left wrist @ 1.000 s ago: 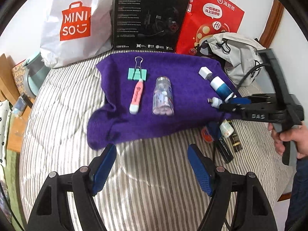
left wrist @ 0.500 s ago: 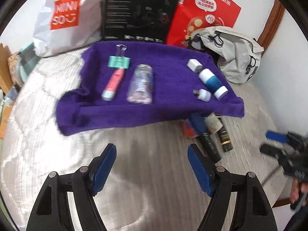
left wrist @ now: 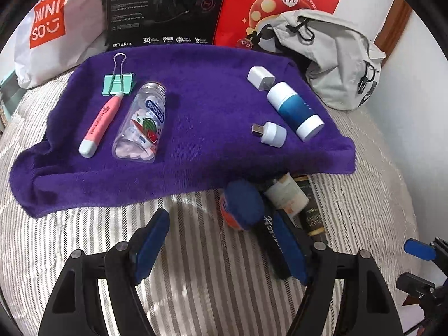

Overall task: Organize rigid objects
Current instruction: 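Grasp the blue round cap with left tool while right tool grasps the Grand Reserve bottle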

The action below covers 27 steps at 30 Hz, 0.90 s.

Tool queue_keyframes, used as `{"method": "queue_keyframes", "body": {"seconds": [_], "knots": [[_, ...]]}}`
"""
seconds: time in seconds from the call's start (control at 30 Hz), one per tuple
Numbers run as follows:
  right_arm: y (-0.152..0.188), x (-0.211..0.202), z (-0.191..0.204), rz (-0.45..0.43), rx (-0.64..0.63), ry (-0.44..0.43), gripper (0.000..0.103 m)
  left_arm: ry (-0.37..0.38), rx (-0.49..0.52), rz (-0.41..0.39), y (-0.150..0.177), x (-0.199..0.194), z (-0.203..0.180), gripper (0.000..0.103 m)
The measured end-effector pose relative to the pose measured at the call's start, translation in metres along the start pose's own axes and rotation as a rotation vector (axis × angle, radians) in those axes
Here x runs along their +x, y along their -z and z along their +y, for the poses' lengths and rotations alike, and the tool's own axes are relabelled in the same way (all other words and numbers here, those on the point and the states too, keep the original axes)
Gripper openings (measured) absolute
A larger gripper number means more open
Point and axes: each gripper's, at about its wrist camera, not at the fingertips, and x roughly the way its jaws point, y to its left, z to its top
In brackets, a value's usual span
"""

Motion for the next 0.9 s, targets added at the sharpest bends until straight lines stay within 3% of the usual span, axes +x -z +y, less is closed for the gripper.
{"method": "queue_keyframes", "body": {"seconds": [0.27, 0.5, 0.67, 0.9], "knots": [[0.004, 0.016, -0.001, 0.041, 0.004, -0.012, 0.063, 0.004, -0.03, -0.015, 0.001, -0.002, 0.019, 0.059], [-0.001, 0.02, 0.007, 0.044, -0.009, -0.023, 0.063, 0.007, 0.007, -0.01, -0.002, 0.005, 0.007, 0.048], [-0.006, 0.026, 0.012, 0.04, 0.0, -0.033, 0.063, 0.044, 0.009, -0.011, -0.005, 0.008, 0.0, 0.023], [-0.03, 0.049, 0.033, 0.005, -0.025, -0.022, 0.063, 0.015, 0.058, -0.003, 0.001, 0.002, 0.001, 0.022]]}}
